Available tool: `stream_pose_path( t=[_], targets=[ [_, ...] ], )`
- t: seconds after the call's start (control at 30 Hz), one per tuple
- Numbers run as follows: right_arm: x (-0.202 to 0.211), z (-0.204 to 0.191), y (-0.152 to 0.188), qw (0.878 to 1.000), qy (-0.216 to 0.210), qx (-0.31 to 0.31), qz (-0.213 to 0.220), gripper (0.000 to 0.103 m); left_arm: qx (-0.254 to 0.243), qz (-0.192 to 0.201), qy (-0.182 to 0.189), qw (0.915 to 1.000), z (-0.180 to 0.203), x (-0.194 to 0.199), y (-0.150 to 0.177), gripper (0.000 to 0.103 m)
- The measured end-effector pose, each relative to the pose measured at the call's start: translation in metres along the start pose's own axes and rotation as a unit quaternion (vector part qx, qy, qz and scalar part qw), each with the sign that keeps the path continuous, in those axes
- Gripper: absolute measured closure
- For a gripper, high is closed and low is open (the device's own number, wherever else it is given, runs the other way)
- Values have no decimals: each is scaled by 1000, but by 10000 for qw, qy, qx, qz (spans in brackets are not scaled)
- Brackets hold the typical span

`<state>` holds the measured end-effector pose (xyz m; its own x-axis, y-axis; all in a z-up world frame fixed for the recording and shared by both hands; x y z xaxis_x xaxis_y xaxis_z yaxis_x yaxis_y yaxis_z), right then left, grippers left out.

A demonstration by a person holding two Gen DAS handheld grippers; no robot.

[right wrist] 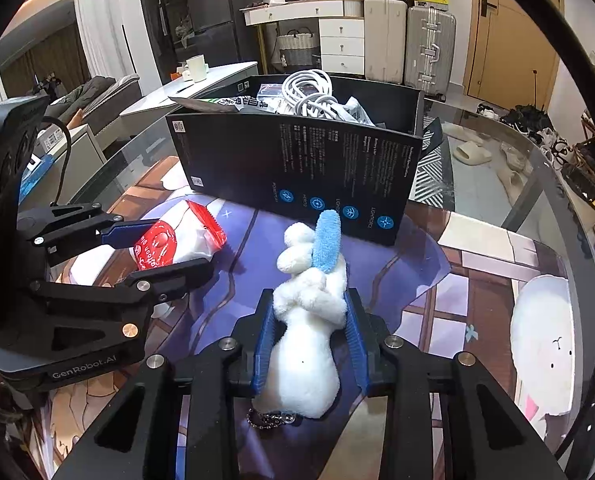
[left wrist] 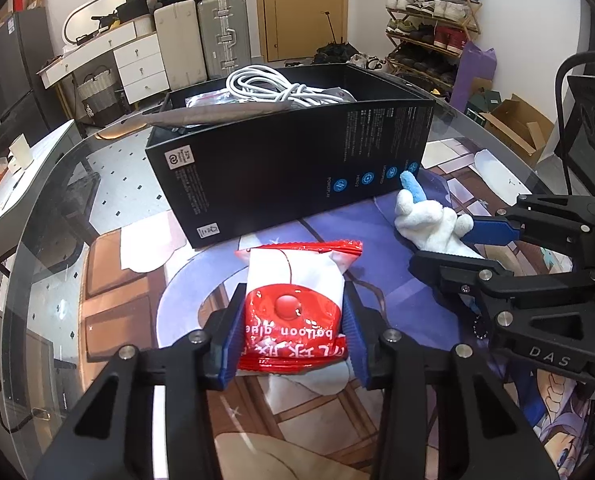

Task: Organize soft objects
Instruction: 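Close the left tool on the red balloon glue bag while the right tool closes on the white plush toy, then carry the red bag with the left tool over the box while the right tool carries the plush toy there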

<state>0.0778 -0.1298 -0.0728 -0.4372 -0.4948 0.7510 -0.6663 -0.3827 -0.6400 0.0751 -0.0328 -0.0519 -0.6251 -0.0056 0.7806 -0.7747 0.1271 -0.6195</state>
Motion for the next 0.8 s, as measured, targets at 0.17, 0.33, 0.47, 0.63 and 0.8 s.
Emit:
stream_pose_path(
  t=[0.17, 0.33, 0.47, 0.63, 0.8],
  targets=[
    [5, 2, -1, 9999, 68, -24, 76, 71, 12, 15, -13, 10000, 2, 2, 0, 62],
    [12, 4, -5, 9999, 53, -77, 73, 71, 53, 62, 87, 9999, 4, 6, 2, 62],
    [22, 5, -9, 9998, 62, -75, 170, 71, 62, 171, 55, 9998, 5, 13, 2, 62],
    [34, 3, -15, 9996, 76, -20, 275, 71, 146, 317, 44, 9994, 6, 24, -4, 62],
    [47, -3, -21, 9991, 125, 120, 392, 71, 159, 448, -13, 9989, 3, 36, -12, 62]
  ],
)
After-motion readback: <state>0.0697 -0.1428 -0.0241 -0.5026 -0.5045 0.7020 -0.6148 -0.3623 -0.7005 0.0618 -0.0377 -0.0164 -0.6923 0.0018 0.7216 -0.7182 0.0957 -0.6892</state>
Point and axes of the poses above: each gripper's, at about its wrist camera, not at the fingertips, and x roughly against the way its jaws point, z to its right, y to its underside, the point moved 2 cm from there along -x, roughly the way its jaws point, and after that the axes turned 6 degrees about -y, right-handed, at the moved point
